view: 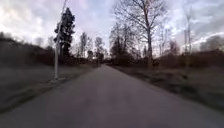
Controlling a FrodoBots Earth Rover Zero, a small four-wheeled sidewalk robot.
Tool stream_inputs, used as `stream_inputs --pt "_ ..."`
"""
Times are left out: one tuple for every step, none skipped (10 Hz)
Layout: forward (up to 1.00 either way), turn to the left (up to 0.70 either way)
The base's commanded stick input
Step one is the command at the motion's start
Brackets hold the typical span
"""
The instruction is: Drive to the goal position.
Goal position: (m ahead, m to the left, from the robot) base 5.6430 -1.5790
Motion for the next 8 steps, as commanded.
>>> stream_inputs --pt "1.0 0.01" --pt "1.0 0.01" --pt "1.0 0.01" --pt "1.0 0.01" --pt "1.0 0.01" --pt "1.0 0.01" --pt "1.0 0.01" --pt "1.0 0.01"
